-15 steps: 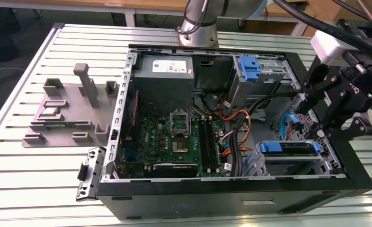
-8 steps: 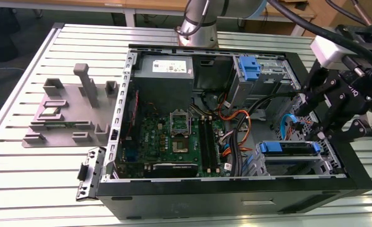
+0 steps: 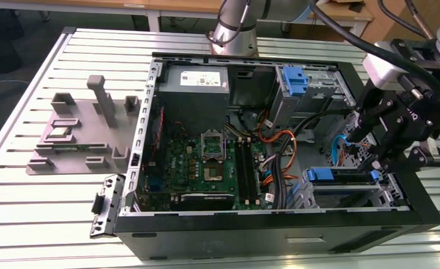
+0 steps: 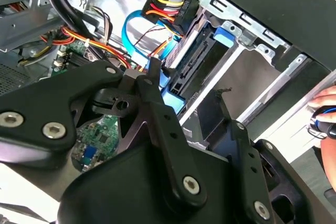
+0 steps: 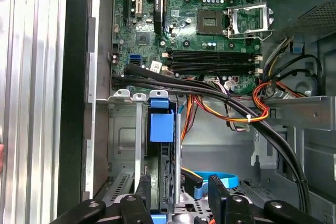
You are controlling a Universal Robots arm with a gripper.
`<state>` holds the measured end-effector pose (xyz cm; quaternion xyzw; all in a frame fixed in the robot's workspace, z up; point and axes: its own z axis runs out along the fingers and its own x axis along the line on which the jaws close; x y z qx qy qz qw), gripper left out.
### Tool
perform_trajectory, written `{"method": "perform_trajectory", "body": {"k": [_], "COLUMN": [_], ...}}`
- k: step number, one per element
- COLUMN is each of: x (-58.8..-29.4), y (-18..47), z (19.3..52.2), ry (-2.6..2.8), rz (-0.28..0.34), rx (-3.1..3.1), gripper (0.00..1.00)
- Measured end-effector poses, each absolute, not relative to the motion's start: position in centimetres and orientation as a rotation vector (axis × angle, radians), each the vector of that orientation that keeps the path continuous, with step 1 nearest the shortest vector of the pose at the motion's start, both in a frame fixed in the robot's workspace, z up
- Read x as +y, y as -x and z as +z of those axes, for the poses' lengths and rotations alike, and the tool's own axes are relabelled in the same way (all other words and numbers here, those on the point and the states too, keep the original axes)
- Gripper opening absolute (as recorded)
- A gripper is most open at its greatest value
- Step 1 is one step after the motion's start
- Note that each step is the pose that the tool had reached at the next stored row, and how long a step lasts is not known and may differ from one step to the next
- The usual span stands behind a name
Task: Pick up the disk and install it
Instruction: 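Insert the first disk wire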
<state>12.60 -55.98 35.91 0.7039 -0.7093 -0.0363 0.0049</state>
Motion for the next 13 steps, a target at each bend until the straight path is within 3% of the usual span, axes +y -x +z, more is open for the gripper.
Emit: {"method": "perform_trajectory", "body": {"k": [9, 13], "x": [-55.98, -55.98], "y": [-12.6, -12.6], "z": [35.55, 35.55], "ry": [-2.202, -2.202], "rz": [-0.11, -0.11], "rx": [-2.219, -2.219], "gripper": [0.54, 0.35]}}
